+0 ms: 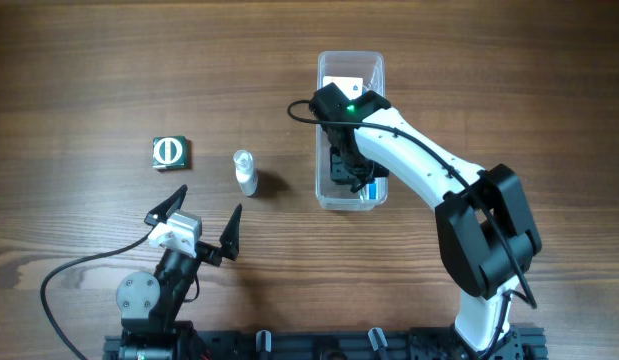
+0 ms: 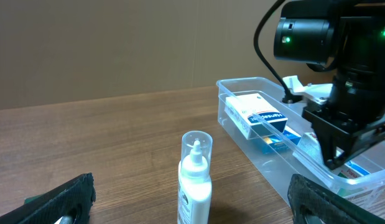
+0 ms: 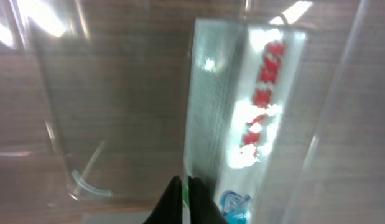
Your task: Pack container
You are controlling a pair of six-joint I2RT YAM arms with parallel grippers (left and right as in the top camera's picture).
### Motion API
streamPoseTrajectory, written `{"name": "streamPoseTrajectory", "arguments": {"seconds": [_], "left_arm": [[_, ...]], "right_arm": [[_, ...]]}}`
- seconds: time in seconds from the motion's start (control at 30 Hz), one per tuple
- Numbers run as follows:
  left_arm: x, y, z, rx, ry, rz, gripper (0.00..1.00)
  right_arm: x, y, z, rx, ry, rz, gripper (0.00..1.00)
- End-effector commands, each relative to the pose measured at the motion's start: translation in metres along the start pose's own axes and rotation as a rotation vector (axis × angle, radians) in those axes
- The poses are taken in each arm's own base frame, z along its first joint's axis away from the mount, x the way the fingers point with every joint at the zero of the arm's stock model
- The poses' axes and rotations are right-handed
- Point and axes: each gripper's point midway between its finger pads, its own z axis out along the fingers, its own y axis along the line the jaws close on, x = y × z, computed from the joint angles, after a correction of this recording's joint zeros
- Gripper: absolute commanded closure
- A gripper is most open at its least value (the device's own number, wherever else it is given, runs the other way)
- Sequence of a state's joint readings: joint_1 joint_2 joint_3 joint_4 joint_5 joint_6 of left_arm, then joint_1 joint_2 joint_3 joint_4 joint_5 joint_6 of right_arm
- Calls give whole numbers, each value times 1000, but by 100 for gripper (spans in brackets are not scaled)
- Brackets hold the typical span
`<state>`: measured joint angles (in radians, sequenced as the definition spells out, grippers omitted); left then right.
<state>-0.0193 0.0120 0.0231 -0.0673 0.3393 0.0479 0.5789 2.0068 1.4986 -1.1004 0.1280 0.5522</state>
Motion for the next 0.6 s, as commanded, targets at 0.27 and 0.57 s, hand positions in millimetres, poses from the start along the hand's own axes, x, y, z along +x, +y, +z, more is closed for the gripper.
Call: {"name": "streamPoseTrajectory", "arguments": {"seconds": [0.27,0.57], "left_arm": [[1,1,0,-3,-3,17,0],[1,1,0,-3,-3,17,0]], "right_arm": [[-45,-10,-109,-213,-144,-13,77],[-57,-243,-113,-72,-199,473,0]]}}
